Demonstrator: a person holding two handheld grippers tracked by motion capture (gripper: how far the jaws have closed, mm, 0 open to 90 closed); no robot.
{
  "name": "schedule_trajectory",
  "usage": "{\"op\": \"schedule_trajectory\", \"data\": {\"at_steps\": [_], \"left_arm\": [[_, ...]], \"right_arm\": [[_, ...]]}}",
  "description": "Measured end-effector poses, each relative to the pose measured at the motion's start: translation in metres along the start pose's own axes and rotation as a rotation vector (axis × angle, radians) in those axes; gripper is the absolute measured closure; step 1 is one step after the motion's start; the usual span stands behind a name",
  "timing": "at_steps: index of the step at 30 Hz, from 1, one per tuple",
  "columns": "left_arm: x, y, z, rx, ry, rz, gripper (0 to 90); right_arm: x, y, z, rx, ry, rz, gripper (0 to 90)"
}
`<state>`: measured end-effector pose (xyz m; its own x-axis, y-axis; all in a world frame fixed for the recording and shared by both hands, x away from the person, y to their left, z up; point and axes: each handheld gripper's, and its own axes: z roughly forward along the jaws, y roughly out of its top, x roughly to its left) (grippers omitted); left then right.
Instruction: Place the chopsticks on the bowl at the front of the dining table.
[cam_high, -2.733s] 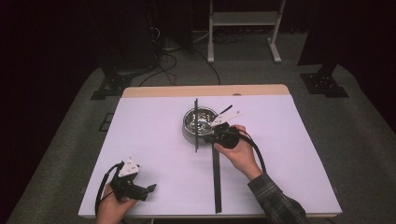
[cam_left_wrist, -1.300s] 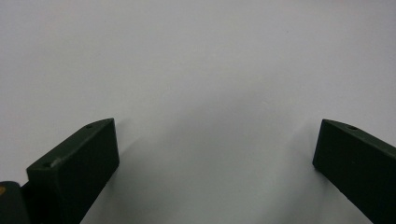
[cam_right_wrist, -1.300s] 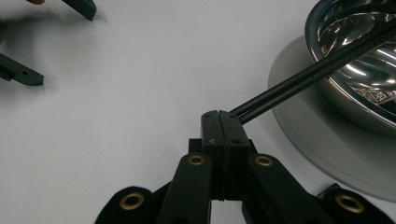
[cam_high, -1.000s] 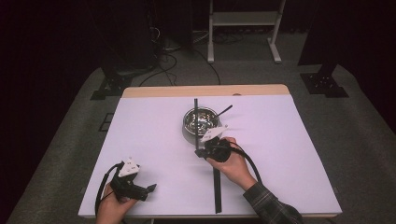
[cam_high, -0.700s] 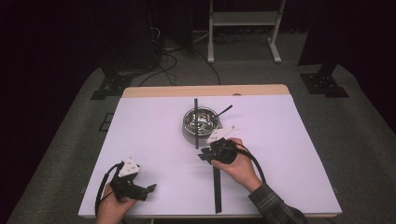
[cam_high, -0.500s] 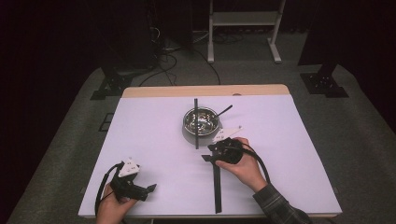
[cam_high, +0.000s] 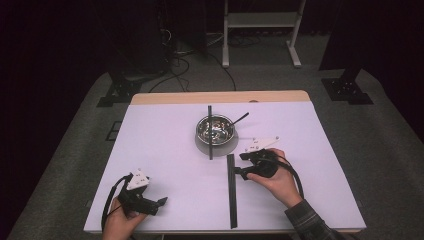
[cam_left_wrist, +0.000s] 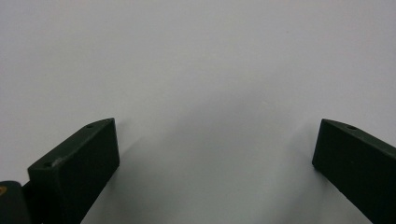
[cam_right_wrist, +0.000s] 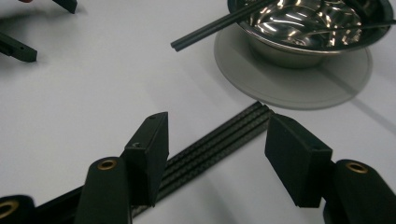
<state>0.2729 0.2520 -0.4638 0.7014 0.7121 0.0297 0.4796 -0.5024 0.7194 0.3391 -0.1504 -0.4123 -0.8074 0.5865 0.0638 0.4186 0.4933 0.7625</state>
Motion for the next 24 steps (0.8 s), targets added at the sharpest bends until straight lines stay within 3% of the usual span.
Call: {"op": "schedule_trajectory", "data": {"at_steps": [11,24], "left_arm": [[0.0,0.0,0.0,0.002,-0.001,0.001,0.0],[0.0,0.0,0.0,0.002,-0.001,0.0,0.0]], "right_arm": [[-0.012,-0.022,-0.029,-0.013,-0.037,0.043,38.6],[-0.02,-0.056,-0.047,0.011,-0.05,0.094,37.4]]}}
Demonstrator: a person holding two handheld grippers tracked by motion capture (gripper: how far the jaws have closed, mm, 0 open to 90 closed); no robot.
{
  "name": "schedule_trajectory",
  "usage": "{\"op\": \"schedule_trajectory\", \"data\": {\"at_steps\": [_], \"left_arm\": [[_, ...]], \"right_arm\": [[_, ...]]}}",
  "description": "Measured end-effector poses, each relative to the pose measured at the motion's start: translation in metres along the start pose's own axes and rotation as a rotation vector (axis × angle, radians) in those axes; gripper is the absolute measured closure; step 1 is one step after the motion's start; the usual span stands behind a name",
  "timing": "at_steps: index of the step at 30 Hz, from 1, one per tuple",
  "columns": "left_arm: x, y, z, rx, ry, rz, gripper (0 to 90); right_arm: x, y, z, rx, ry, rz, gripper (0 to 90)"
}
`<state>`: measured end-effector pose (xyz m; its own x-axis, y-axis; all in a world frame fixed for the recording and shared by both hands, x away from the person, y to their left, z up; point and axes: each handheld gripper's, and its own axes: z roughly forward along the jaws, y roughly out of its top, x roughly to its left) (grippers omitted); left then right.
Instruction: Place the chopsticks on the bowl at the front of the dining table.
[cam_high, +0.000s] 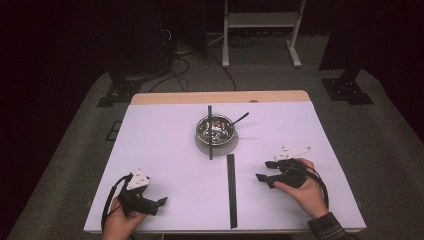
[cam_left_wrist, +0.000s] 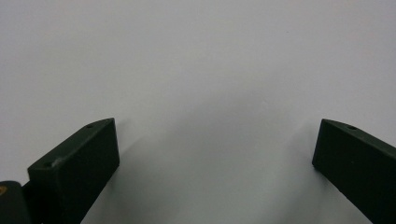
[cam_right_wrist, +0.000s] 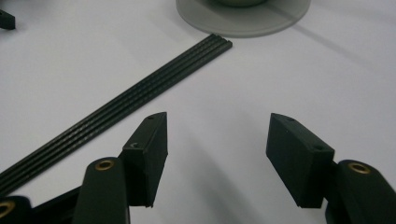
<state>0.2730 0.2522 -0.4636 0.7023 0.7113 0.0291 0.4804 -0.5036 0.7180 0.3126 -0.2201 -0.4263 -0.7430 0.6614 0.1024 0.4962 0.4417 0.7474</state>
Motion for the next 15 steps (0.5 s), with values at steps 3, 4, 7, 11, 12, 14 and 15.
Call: {"op": "schedule_trajectory", "data": {"at_steps": [3,4,7,11,12,14,15], "left_arm": [[0.0,0.0,0.0,0.0,0.0,0.0,0.0],[0.0,0.0,0.0,0.0,0.0,0.0,0.0],[0.0,0.0,0.0,0.0,0.0,0.0,0.0],[0.0,0.0,0.0,0.0,0.0,0.0,0.0],[0.0,0.0,0.0,0.0,0.0,0.0,0.0],[0.0,0.0,0.0,0.0,0.0,0.0,0.0],[0.0,0.0,0.0,0.0,0.0,0.0,0.0]], "right_arm": [[-0.002,-0.008,-0.003,0.007,-0.007,0.008,36.9],[-0.002,-0.011,-0.003,0.016,-0.015,0.004,36.8],[-0.003,-0.02,-0.004,0.043,-0.023,0.007,35.2],[-0.003,-0.03,-0.007,0.068,-0.043,0.009,32.2],[-0.004,-0.033,-0.008,0.073,-0.049,0.009,31.5],[-0.004,-0.037,-0.01,0.078,-0.056,0.01,30.3],[-0.004,-0.039,-0.01,0.082,-0.061,0.013,29.9]]}}
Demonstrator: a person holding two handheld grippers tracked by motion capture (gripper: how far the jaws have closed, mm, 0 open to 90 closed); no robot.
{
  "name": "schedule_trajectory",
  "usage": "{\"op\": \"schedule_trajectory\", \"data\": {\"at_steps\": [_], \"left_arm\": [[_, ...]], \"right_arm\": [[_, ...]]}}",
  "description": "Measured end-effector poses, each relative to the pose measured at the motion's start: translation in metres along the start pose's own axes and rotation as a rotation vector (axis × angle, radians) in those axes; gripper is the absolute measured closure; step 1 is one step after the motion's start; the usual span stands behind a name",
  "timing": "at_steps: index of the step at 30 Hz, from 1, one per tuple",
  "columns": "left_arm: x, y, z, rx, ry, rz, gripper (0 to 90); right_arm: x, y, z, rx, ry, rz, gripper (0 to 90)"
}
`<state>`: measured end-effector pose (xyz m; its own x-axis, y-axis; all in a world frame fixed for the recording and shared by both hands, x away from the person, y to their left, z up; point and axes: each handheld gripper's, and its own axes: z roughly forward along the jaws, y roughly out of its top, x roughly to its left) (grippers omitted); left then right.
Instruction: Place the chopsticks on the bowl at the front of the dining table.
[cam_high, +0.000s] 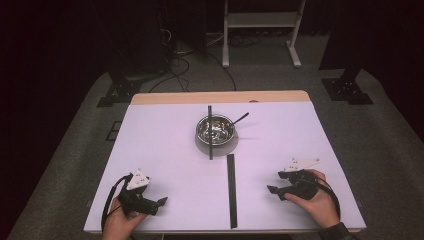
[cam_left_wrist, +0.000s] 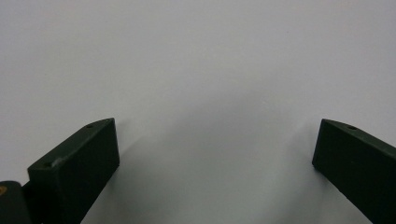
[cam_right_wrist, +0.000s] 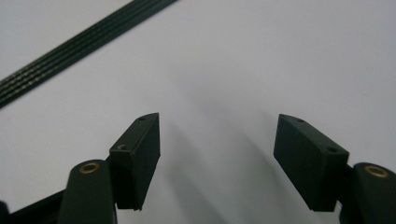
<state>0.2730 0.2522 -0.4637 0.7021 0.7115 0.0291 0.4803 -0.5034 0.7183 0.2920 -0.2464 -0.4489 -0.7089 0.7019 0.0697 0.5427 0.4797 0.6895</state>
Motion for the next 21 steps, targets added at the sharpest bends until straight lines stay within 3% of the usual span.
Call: {"op": "schedule_trajectory", "data": {"at_steps": [6,21], "left_arm": [[0.0,0.0,0.0,0.0,0.0,0.0,0.0],[0.0,0.0,0.0,0.0,0.0,0.0,0.0]], "right_arm": [[0.0,-0.01,-0.003,0.024,-0.021,-0.028,28.4],[-0.001,-0.027,-0.004,-0.07,0.0,-0.048,21.6]]}}
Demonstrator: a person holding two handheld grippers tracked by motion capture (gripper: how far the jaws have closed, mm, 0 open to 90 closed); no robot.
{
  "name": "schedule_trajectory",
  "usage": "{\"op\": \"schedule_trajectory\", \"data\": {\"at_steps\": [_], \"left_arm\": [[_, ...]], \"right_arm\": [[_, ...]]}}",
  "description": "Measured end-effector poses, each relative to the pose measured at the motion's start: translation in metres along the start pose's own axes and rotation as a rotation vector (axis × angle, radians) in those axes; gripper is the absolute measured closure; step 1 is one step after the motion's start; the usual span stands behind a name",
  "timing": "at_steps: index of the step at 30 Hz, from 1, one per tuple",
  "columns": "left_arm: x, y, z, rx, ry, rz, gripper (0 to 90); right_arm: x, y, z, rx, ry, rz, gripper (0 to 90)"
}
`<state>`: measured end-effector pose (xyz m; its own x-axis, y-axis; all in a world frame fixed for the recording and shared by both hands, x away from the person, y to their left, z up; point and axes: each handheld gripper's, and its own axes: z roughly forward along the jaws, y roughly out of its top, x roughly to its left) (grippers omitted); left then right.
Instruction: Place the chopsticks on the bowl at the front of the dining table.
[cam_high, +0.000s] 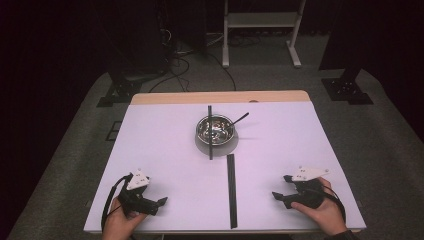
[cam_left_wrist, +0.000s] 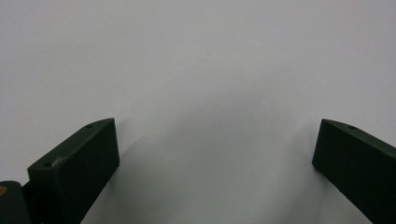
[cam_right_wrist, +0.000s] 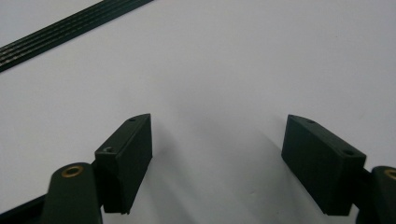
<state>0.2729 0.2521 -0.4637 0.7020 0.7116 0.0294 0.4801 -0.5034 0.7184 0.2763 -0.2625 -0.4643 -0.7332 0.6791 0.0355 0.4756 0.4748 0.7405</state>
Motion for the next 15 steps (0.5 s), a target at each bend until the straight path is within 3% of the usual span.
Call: {"op": "schedule_trajectory", "data": {"at_steps": [15], "left_arm": [[0.0001,0.0,0.0,0.001,-0.001,0.0,0.0]], "right_arm": [[0.0029,-0.0001,0.0013,0.006,-0.013,-0.027,20.2]]}}
